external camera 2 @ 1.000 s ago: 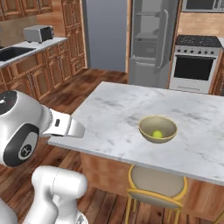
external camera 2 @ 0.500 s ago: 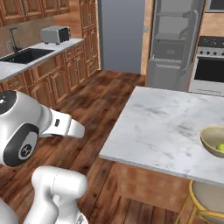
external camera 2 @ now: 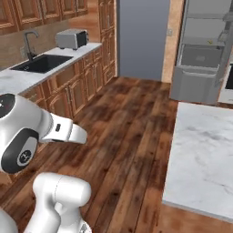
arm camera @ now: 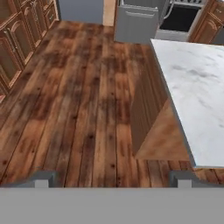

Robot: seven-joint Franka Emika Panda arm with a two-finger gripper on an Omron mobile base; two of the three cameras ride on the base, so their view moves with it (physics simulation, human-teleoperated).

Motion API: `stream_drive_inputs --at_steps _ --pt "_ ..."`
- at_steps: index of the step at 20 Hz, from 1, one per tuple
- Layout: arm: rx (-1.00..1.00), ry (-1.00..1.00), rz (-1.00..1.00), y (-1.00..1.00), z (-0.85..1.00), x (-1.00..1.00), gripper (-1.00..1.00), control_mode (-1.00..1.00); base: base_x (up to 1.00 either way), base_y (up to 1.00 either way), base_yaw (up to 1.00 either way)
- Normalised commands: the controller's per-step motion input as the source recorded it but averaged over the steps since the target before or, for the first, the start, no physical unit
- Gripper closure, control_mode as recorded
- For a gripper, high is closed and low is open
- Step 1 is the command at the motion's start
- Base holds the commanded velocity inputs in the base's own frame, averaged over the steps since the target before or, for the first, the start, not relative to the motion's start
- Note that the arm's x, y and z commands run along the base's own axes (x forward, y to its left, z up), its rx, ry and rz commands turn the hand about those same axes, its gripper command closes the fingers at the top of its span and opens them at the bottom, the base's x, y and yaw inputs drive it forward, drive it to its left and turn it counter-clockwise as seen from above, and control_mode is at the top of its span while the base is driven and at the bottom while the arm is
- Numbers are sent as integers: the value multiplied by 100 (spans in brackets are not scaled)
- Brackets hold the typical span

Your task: Retrieve the pear and banana from the fridge and place them into the bowl on the dining table.

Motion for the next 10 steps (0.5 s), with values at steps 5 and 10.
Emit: stream_drive_inputs --at_steps 5,10 --pt "0 0 0 0 0 0 -100 100 96 4 0" --pt "0 0 0 0 0 0 -100 100 99 -21 0"
